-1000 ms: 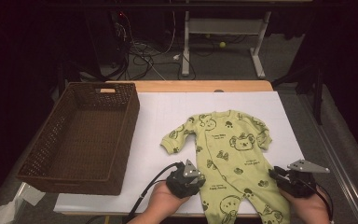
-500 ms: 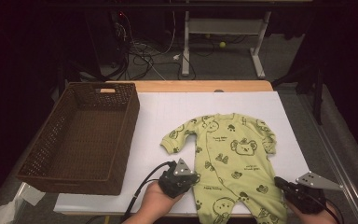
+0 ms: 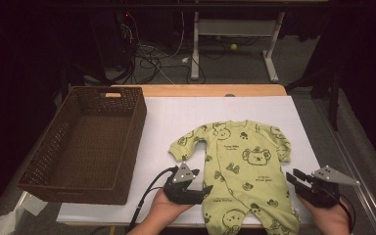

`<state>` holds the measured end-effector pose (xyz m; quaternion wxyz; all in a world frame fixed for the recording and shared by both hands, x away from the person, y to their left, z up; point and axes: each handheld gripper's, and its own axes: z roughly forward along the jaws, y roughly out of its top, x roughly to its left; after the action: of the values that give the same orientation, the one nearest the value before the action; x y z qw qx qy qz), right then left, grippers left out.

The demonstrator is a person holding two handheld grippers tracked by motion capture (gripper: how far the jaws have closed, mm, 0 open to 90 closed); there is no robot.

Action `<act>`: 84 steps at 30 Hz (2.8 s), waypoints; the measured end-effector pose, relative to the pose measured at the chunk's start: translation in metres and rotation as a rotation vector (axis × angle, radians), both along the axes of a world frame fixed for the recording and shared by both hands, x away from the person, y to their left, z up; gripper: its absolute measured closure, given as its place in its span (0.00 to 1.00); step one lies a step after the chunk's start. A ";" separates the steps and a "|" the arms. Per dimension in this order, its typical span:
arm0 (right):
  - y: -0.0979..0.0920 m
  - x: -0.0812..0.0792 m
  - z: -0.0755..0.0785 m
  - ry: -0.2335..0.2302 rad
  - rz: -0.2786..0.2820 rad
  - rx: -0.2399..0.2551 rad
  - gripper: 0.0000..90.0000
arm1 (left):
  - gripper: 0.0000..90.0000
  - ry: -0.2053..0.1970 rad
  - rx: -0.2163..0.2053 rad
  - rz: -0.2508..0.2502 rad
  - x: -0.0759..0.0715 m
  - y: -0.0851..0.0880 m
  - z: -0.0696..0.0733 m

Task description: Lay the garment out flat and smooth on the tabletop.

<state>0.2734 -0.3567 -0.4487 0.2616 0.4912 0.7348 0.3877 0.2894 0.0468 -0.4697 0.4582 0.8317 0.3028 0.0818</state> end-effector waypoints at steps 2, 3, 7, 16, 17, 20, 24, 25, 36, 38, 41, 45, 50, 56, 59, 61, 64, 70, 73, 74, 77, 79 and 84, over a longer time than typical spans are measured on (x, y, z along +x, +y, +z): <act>-0.002 0.012 0.000 -0.001 -0.022 0.002 0.74 | 0.16 0.007 0.010 0.007 0.000 -0.001 -0.002; -0.003 0.019 0.000 -0.002 -0.036 0.003 0.75 | 0.13 0.009 0.011 0.004 0.000 -0.001 -0.002; -0.011 0.043 -0.004 0.004 -0.089 -0.007 0.81 | 0.03 0.022 0.008 0.002 -0.001 0.000 -0.004; -0.019 0.086 -0.008 0.049 -0.116 0.016 0.73 | 0.00 0.003 -0.010 0.023 -0.003 0.002 -0.004; -0.017 0.089 -0.009 0.050 -0.116 0.004 0.73 | 0.00 -0.003 -0.010 0.026 -0.004 0.002 -0.004; -0.014 0.096 -0.013 0.076 -0.133 -0.020 0.70 | 0.00 -0.005 -0.005 0.024 -0.004 0.001 -0.004; -0.015 0.098 -0.015 0.119 -0.120 -0.004 0.70 | 0.00 -0.009 0.003 0.018 -0.005 0.001 -0.004; -0.014 0.098 -0.016 0.129 -0.117 -0.010 0.71 | 0.00 -0.012 0.002 0.018 -0.005 0.000 -0.004; -0.014 0.097 -0.016 0.137 -0.069 0.005 0.97 | 0.01 -0.026 0.004 0.024 -0.007 0.000 -0.004; -0.015 0.096 -0.015 0.113 -0.075 0.004 0.97 | 0.01 -0.022 0.000 0.026 -0.006 0.000 -0.004; -0.018 0.092 -0.008 0.070 -0.107 0.010 0.97 | 0.01 -0.018 -0.001 0.025 -0.006 0.000 -0.004; -0.025 0.091 0.000 0.020 -0.132 0.016 0.97 | 0.01 -0.023 -0.002 0.025 -0.006 0.001 -0.004; -0.030 0.091 0.013 -0.014 -0.157 0.012 0.97 | 0.01 -0.019 -0.003 0.021 -0.006 0.001 -0.004; -0.039 0.092 0.031 -0.075 -0.189 0.016 0.97 | 0.01 -0.022 -0.007 0.019 -0.006 0.001 -0.004; -0.043 0.093 0.038 -0.097 -0.201 0.020 0.97 | 0.01 -0.023 -0.008 0.015 -0.006 0.001 -0.004; -0.047 0.095 0.042 -0.100 -0.209 0.013 0.97 | 0.01 -0.021 -0.007 0.014 -0.006 0.001 -0.004; -0.053 0.099 0.047 -0.103 -0.224 0.008 0.97 | 0.01 -0.020 -0.008 0.014 -0.006 0.002 -0.004; -0.068 0.106 0.048 -0.081 -0.263 0.013 0.97 | 0.01 -0.019 -0.021 0.008 -0.006 0.003 -0.004; -0.075 0.109 0.044 -0.069 -0.282 0.010 0.97 | 0.01 -0.019 -0.025 0.009 -0.006 0.003 -0.004; -0.078 0.109 0.043 -0.064 -0.292 0.011 0.97 | 0.01 -0.020 -0.025 0.009 -0.006 0.003 -0.004; -0.086 0.112 0.038 -0.051 -0.316 0.013 0.97 | 0.01 -0.021 -0.026 0.009 -0.006 0.003 -0.004; -0.090 0.113 0.034 -0.042 -0.328 0.010 0.97 | 0.01 -0.026 -0.024 0.003 -0.007 0.003 -0.004; -0.096 0.117 0.028 -0.030 -0.349 -0.015 0.97 | 0.01 -0.026 -0.023 0.003 -0.007 0.003 -0.004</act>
<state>0.3901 -0.4531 -0.4212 0.3396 0.6037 0.6371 0.3383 0.2825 0.0498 -0.4735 0.4714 0.8248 0.2989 0.0900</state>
